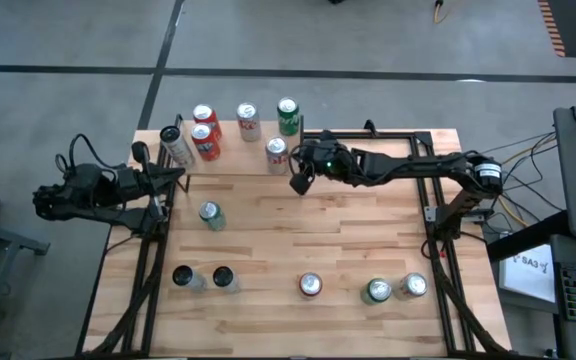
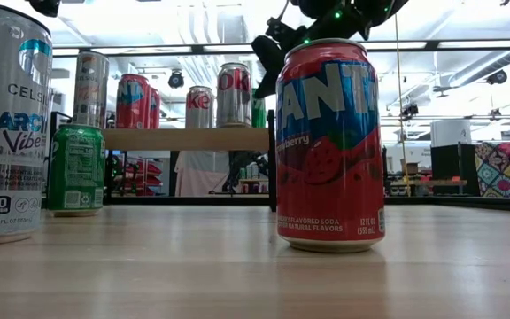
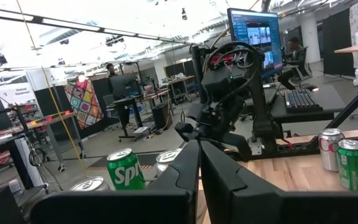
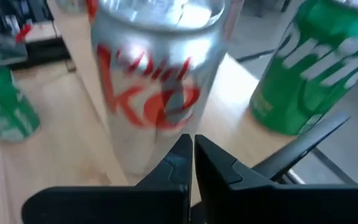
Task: Place canned beverage on shelf
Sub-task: Put the top silver soda can aligned with the other silver soda can on the shelf
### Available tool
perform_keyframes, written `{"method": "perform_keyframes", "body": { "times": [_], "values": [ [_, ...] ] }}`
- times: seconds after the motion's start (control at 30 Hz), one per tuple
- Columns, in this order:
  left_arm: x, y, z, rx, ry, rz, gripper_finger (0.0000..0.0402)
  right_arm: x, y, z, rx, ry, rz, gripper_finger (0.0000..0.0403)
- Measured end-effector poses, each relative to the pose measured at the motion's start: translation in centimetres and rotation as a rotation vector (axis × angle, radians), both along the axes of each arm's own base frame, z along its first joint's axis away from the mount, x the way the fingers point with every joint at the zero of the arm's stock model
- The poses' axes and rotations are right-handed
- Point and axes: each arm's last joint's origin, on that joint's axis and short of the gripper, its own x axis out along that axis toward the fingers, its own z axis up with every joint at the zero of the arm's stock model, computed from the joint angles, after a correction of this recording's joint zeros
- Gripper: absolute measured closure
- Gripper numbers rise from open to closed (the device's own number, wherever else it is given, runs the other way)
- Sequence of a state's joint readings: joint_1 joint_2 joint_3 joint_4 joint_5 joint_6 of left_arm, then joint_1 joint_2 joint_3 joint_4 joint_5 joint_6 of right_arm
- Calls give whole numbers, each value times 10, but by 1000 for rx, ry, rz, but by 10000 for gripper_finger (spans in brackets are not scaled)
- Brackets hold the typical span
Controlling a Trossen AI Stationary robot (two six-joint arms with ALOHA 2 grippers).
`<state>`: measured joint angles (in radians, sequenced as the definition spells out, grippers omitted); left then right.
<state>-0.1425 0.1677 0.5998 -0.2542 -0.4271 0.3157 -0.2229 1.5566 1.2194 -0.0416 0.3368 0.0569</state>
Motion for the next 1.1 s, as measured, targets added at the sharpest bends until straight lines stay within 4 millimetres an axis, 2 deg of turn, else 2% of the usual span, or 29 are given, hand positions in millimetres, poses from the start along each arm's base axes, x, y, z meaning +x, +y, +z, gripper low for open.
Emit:
{"method": "perform_keyframes", "body": {
  "times": [0.27, 0.47, 0.9, 1.1],
  "values": [
    [0, 0, 1, 7, -6, 1, 402, 5, -2, 1, -34, -42, 8, 394],
    [0, 0, 1, 10, -5, 2, 402, 18, -5, -14, -29, -8, 12, 394],
    [0, 0, 1, 10, -6, 2, 402, 42, -8, -12, -36, -20, 65, 394],
    [0, 0, 1, 8, -12, 2, 402, 43, -7, -8, -41, -25, 82, 394]
  ]
}}
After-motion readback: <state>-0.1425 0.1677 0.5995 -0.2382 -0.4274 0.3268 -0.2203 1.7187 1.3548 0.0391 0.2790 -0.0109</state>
